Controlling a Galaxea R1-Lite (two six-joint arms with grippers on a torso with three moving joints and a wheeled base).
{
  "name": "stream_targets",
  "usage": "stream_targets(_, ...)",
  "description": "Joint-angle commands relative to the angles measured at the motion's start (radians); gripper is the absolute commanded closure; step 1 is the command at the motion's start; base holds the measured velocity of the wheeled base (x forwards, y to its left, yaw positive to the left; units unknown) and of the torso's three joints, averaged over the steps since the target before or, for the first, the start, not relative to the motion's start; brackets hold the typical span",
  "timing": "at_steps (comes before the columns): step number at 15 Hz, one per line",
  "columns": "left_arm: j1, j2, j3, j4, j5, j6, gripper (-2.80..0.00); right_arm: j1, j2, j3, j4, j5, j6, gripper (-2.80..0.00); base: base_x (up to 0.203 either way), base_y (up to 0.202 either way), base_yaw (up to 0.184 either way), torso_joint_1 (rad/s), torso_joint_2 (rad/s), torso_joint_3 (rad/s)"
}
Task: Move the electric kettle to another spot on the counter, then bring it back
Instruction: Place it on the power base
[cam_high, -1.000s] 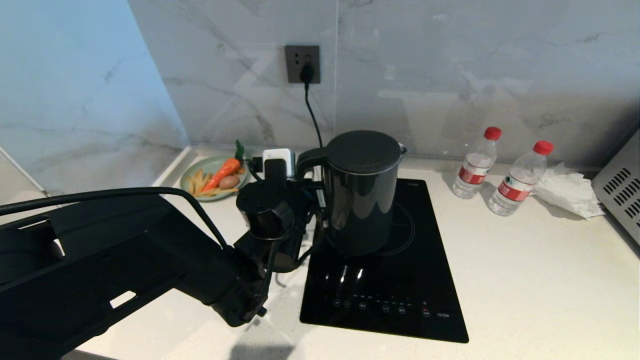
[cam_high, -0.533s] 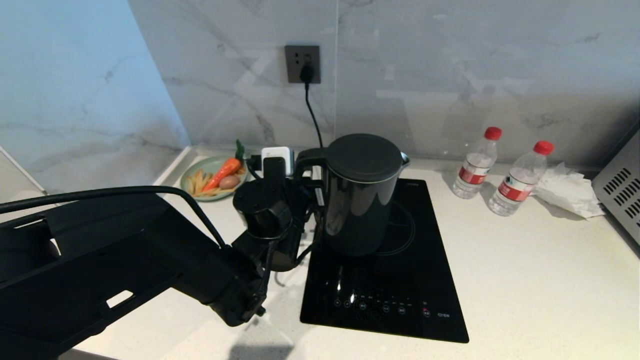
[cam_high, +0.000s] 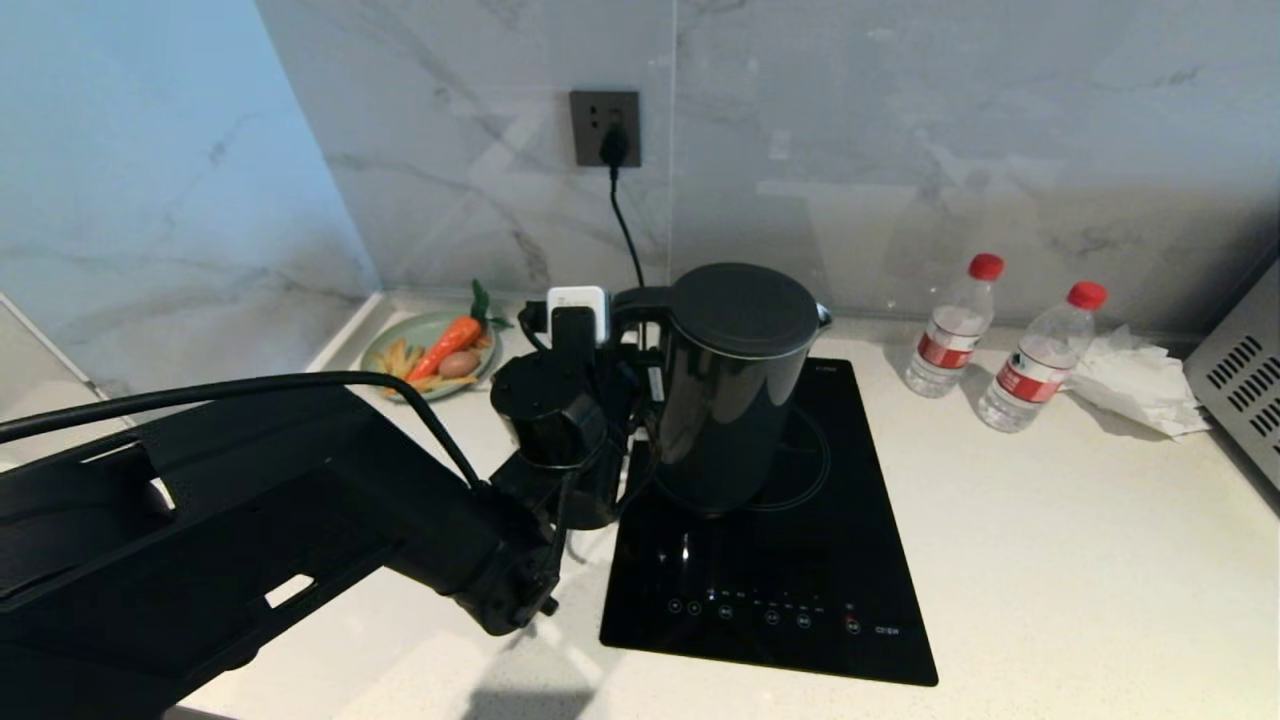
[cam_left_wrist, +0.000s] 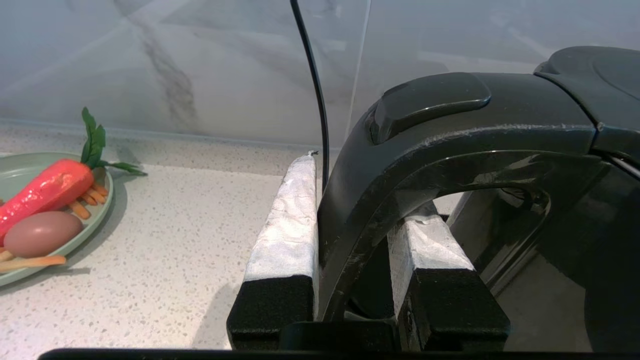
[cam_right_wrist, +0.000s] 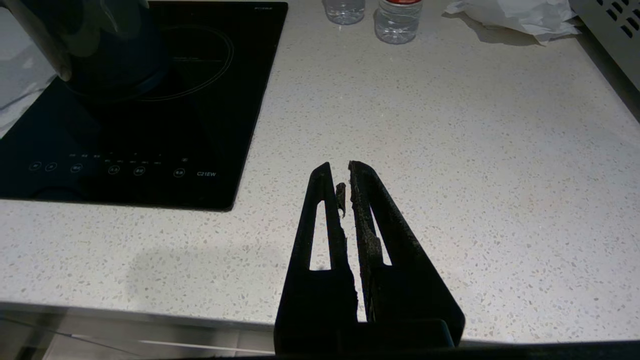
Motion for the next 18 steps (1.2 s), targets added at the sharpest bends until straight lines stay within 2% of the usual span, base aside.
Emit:
stream_targets(1,-0.001,0.027,-0.019,-0.005,0.003,0.001,0.00,-0.001,0.000,0.000,-0.001,-0.001,0.000,0.00,0.000,0.000,0.000,0.000,0.00,0.000)
stream_targets(5,0.016,0.031,-0.037,0.008,0.003,0.002,0.00,0.001,0.000,0.001,-0.001,0.000,0.000,0.00,0.000,0.000,0.000,0.000,0.00,0.000)
stream_targets(13,0.059,-0.009,0.004,0.004,-0.009,0.001,0.00,0.001,0.000,0.000,-0.001,-0.001,0.000,0.00,0.000,0.000,0.000,0.000,0.00,0.000)
stream_targets(16,0.050,-0.011,0.013,0.001,-0.009,-0.001,0.00,-0.001,0.000,0.000,-0.001,0.000,0.000,0.00,0.000,0.000,0.000,0.000,0.00,0.000)
stream_targets(18,0.030,-0.026,0.059,0.000,-0.011,-0.001,0.00,0.001,0.000,0.001,-0.001,0.000,0.000,0.00,0.000,0.000,0.000,0.000,0.00,0.000)
